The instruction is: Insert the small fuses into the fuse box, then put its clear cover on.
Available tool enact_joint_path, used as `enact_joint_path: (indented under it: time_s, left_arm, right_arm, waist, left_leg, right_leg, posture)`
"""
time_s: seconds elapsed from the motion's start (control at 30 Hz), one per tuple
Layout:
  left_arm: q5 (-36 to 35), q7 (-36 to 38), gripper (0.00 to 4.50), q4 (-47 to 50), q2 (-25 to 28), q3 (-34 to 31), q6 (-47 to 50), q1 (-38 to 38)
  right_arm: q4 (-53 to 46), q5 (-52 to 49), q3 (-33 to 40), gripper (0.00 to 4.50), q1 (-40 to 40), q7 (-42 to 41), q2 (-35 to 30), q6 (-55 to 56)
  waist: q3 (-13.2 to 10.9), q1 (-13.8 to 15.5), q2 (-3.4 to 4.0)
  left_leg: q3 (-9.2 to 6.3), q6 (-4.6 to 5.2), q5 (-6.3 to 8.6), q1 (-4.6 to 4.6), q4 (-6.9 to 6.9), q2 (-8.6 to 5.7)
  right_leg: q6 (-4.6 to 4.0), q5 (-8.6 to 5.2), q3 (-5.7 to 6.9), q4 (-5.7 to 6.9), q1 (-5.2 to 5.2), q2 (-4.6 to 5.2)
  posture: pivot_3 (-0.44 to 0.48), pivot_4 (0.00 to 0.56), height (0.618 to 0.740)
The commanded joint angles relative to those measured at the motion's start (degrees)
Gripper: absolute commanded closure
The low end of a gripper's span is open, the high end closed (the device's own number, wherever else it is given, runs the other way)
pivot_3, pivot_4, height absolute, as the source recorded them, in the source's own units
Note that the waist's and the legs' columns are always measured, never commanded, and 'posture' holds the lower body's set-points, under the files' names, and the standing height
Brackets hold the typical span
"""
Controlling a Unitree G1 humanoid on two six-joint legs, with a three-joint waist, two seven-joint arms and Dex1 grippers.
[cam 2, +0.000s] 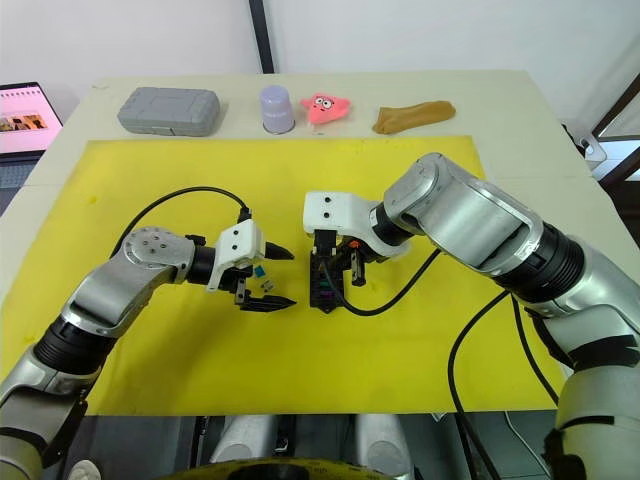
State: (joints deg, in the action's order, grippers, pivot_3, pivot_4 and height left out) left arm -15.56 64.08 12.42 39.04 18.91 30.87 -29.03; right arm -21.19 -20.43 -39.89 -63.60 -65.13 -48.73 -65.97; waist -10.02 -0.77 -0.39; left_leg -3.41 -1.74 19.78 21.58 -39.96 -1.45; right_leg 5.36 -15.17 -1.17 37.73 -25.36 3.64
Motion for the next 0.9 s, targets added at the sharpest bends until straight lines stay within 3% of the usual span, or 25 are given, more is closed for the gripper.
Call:
enact_joint_path:
  time_s: [0.03, 0.9]
  left_arm:
    - [0.2, 0.2, 0.01, 0.7, -0.4, -0.6, -0.9, -1.0]
    - [0.4, -0.2, 0.01, 1.4, -0.9, -0.9, -0.6, -0.8]
  right_arm:
    - [-1.6, 1.3, 0.1, 4.38, -0.3, -0.4, -0.2, 0.4]
    - [-1.7, 6.6, -2.9, 4.38, 0.9, -1.1, 0.6, 2.5]
  waist:
    - [0.0, 0.0, 0.0]
    - [0.0, 0.0, 0.0]
  left_leg:
    - [0.0, -0.01, 0.0, 0.0, 0.0, 0.0]
    - [0.0, -0.1, -0.06, 0.0, -0.01, -0.01]
  right_leg:
    - [0.0, 0.0, 0.0, 0.0, 0.0, 0.0]
    - [0.0, 0.0, 0.0, 0.02, 0.0, 0.0]
  posture:
    - [0.0, 0.15, 0.74]
    - [0.0, 0.15, 0.74]
